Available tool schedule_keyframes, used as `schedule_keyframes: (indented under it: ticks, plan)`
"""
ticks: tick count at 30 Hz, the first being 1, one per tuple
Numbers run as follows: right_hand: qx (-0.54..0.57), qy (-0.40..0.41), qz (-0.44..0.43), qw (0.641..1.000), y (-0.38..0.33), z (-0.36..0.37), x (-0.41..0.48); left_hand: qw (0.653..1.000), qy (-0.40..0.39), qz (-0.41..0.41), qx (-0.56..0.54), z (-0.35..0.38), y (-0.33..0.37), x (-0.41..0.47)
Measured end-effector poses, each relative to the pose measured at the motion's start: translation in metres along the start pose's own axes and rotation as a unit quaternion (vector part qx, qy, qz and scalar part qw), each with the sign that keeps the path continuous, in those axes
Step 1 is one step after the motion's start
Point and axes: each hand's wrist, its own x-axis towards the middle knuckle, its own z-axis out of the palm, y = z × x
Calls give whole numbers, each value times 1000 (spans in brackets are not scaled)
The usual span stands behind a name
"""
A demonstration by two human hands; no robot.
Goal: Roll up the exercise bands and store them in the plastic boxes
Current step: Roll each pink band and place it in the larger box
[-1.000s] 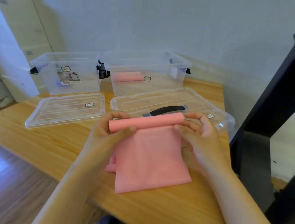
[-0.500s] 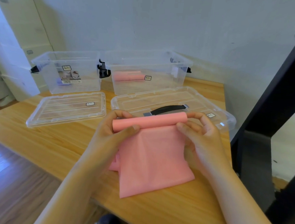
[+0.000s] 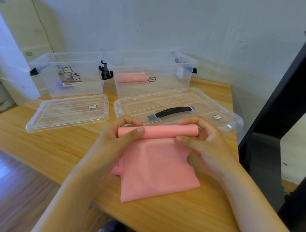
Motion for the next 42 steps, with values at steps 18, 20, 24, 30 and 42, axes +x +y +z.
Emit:
schedule_keyframes:
  ticks: [18, 20, 24, 30, 42]
  plan:
    - [7, -23, 38, 999, -3, -4, 0, 997, 23, 40, 57, 4, 5, -2]
    - [4, -31, 87, 996, -4, -7, 0, 996, 23, 59, 59, 5, 6, -2]
    - [-14, -25, 101, 994, -3, -10, 0, 995, 9, 63, 71, 4, 6, -3]
    - [-41, -13, 14, 999, -6, -7, -1, 998, 16, 11, 67, 4, 2, 1]
    - [-58, 8, 26, 998, -4, -8, -1, 995, 33, 53, 73, 5, 1, 1]
